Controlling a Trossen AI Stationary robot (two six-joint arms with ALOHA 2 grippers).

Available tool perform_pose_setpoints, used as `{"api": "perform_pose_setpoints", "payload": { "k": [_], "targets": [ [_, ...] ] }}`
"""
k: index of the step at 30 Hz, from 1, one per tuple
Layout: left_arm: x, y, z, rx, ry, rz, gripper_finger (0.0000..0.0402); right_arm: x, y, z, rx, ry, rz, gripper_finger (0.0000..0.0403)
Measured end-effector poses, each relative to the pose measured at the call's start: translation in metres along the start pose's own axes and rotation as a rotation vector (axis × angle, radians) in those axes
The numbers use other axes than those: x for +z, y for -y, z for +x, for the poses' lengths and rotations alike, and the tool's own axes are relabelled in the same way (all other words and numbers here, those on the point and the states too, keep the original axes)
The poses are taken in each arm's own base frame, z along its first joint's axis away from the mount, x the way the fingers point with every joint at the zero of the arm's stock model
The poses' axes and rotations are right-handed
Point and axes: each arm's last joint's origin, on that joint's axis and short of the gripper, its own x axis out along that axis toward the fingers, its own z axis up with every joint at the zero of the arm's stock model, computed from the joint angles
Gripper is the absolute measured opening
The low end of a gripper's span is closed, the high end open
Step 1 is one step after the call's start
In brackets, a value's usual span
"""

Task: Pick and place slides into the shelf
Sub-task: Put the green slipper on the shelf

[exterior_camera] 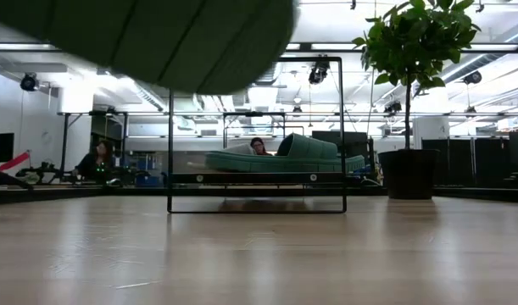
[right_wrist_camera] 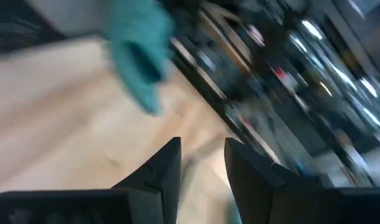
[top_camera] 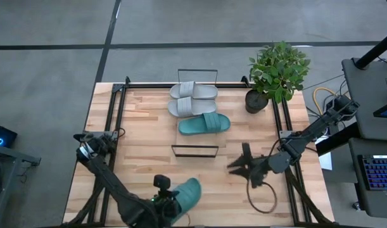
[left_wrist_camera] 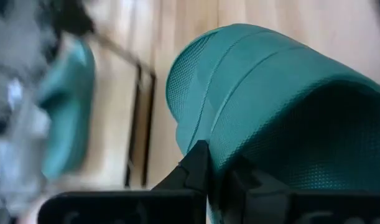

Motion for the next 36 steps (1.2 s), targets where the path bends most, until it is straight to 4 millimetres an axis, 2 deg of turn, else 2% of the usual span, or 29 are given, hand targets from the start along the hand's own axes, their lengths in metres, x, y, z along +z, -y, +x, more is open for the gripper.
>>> {"api": "perform_pose_setpoints", "payload": {
  "k": [4, 7, 12, 17, 21, 29, 36],
  "targets": [
    [0.008, 0.006, -0.012, 0.042, 0.151, 0.080, 0.0001, 0.009, -0.007, -0.003, 0.161, 0.175, -0.078, 0.0116],
    [0.013, 0.009, -0.013, 0.057, 0.202, 0.122, 0.0000, 0.016, -0.009, -0.006, 0.204, 0.266, -0.082, 0.0125],
    [0.019, 0.009, -0.010, 0.087, 0.239, 0.175, 0.0000, 0.014, -0.016, -0.002, 0.225, 0.254, -0.107, 0.0160],
    [0.024, 0.008, -0.007, 0.125, 0.274, 0.211, 0.0000, 0.015, -0.026, 0.011, 0.195, 0.283, -0.182, 0.0210],
    [0.028, 0.007, -0.004, 0.123, 0.283, 0.207, 0.0000, 0.015, -0.033, 0.022, 0.156, 0.315, -0.283, 0.0235],
    [0.032, 0.006, -0.001, 0.118, 0.301, 0.200, 0.0000, 0.012, -0.048, 0.040, 0.116, 0.327, -0.383, 0.0236],
    [0.037, 0.007, 0.009, 0.066, 0.319, 0.233, 0.0000, 0.020, -0.051, 0.052, 0.113, 0.318, -0.393, 0.0237]
  ]
}}
